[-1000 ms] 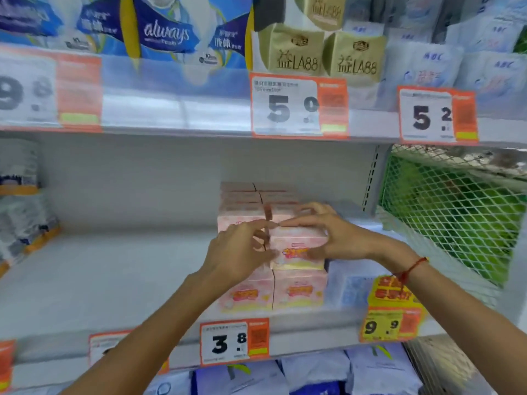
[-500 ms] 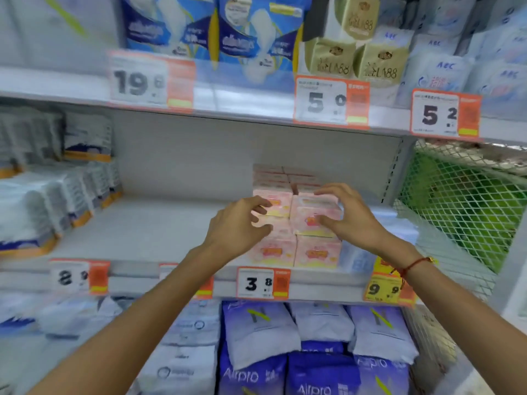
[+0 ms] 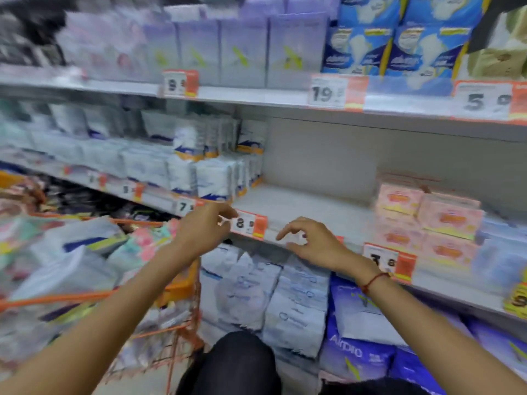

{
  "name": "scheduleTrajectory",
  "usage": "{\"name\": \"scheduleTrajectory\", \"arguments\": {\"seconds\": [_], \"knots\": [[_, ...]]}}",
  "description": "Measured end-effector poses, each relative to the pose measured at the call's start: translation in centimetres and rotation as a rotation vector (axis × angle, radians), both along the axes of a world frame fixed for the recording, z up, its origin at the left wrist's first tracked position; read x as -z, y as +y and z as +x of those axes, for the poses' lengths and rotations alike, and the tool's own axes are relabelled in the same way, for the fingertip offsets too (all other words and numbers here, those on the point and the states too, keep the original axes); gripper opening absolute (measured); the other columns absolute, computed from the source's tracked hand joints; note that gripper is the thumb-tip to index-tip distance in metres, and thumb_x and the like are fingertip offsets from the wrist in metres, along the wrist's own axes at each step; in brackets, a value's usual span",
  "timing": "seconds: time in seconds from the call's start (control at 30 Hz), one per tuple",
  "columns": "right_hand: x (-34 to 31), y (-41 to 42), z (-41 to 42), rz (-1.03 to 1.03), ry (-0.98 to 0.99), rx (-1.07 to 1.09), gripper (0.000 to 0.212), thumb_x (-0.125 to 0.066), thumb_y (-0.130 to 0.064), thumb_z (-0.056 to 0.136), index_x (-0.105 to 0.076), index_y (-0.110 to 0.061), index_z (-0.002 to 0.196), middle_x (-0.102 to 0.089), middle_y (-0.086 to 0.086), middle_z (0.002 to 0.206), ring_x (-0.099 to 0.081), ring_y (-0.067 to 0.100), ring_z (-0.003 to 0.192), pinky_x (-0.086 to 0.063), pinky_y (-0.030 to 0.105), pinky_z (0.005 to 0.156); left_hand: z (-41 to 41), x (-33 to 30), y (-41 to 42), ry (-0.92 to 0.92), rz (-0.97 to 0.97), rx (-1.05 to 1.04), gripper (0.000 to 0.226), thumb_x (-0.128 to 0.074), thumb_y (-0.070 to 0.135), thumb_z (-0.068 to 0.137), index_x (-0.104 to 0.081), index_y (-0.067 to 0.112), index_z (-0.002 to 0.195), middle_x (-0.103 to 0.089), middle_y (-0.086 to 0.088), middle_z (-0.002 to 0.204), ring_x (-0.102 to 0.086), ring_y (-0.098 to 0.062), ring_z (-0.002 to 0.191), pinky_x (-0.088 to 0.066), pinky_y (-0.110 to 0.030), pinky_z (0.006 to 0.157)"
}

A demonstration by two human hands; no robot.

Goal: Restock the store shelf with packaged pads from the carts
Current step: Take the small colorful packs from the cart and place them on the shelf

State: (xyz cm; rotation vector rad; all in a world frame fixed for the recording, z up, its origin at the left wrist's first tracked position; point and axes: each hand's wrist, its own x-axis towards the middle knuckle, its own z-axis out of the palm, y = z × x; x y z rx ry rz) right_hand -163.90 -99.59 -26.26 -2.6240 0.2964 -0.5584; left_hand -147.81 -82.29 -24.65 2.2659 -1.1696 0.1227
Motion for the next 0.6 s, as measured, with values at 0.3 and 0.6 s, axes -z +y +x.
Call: {"name": "scheduleTrajectory", "arguments": {"seconds": [0.3, 0.6], "knots": [[2.6, 9.6, 13.3, 0.077, 0.262, -0.274, 0.036, -0.035, -0.024, 0.102, -0.046, -0.020, 0.137, -0.041, 0.004, 0.144, -0.043, 0.025, 0.128, -0.038, 0.042, 0.105, 7.2, 4.5, 9.6, -0.107, 0.436, -0.528, 0.057, -0.021, 0.061, 0.094, -0.029, 0.036, 0.144, -0.040, -0.002, 0.148, -0.038, -0.031, 0.134, -0.005, -0.060, 0.111], [5.4, 8.5, 15.0, -0.216, 0.328, -0.233, 0.048, -0.021, -0.032, 0.104, -0.056, -0.009, 0.127, -0.044, -0.002, 0.141, -0.022, 0.012, 0.137, -0.021, 0.023, 0.106, 7.6, 6.8, 10.0, -0.368, 0.275, -0.411, 0.070, -0.003, 0.052, 0.083, -0.038, 0.036, 0.142, -0.070, 0.002, 0.110, -0.065, -0.019, 0.098, -0.031, -0.038, 0.106]]}}
